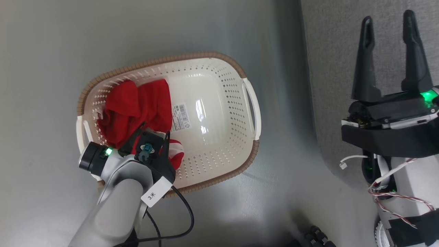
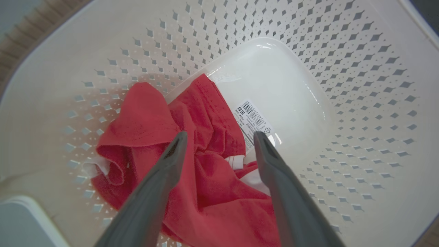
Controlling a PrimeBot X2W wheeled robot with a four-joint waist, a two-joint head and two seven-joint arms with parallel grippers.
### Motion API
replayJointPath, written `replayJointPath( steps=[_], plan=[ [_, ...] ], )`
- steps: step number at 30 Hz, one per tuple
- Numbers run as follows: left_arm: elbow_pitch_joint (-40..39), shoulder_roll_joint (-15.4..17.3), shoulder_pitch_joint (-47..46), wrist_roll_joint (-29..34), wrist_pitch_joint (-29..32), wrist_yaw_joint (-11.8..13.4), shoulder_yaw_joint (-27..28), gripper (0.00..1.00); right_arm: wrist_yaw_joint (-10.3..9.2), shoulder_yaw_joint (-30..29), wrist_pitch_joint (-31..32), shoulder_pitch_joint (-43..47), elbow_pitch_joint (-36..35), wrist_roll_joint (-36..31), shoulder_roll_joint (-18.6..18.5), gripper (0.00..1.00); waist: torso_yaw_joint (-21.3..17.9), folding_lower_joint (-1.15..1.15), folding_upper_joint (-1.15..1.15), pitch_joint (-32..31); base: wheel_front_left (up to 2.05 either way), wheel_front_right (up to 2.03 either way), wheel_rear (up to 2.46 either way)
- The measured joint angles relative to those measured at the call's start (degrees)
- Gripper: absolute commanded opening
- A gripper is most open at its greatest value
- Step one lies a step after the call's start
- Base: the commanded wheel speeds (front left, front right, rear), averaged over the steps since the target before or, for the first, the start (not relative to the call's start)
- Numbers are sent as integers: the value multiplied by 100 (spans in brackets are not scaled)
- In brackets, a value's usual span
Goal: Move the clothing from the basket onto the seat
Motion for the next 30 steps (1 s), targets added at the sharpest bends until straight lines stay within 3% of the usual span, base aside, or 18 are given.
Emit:
replayJointPath(
  steps=[10,30],
  plan=[
    [472,77,-306,103,-70,151,64,100,71,153,0,-133,97,-34,159,100,-131,-2,-1,133,0,0,0],
    [1345,115,-871,580,370,303,-21,100,160,272,0,-235,123,-237,348,100,-371,-1,-1,420,0,0,0]
  ],
)
